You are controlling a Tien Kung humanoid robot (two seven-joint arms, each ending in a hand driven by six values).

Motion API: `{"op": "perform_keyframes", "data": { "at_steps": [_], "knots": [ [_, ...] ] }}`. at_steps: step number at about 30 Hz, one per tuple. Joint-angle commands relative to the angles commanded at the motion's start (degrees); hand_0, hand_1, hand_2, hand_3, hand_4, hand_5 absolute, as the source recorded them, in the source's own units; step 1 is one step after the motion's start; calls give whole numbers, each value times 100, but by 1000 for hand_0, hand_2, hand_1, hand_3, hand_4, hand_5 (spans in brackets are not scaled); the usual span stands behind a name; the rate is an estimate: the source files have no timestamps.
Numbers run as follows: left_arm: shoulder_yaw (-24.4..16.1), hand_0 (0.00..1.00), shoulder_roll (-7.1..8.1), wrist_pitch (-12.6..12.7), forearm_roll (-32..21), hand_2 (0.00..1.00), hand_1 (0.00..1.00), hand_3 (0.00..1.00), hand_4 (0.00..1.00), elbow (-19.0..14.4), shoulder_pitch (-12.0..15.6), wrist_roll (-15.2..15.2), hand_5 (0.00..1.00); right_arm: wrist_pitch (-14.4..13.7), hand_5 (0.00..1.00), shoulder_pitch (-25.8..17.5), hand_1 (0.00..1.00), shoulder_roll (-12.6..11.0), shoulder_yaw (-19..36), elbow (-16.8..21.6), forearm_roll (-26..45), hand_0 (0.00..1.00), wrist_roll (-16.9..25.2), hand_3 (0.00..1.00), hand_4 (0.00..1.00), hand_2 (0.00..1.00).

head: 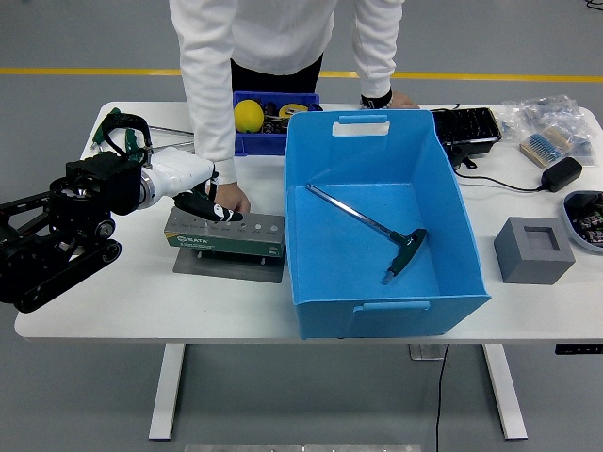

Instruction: Lift tool from toolbox,place it in box,lift tool from toolbox,place it in box

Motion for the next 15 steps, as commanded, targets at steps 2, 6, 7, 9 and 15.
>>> {"op": "perform_keyframes", "data": {
  "at_steps": [2, 6, 7, 9, 15],
  "knots": [
    [25, 777, -2, -36, -5, 527, 600, 504, 919, -9, -3, 21, 978, -3, 689, -5, 670, 3, 5, 0, 1, 695, 0, 553, 790, 727],
    [52, 777, 2, -94, -49, 527, 600, 504, 919, -22, -13, 62, 978, -4, 689, -14, 670, 7, 3, 0, 11, 695, 4, 553, 790, 727],
    [59, 780, -1, -102, -40, 516, 589, 476, 914, -20, -17, 68, 976, -5, 689, -16, 670, 7, 5, 0, 7, 695, 4, 553, 790, 728],
    [77, 780, -9, -105, 14, 516, 589, 476, 914, -11, -26, 69, 976, -7, 689, -21, 670, 9, 14, 0, -11, 695, -1, 553, 790, 728],
    [131, 784, -28, -82, 142, 516, 589, 471, 913, 43, -34, 28, 978, -9, 689, -39, 670, 12, 33, 2, -47, 695, -14, 553, 789, 728]
  ]
}}
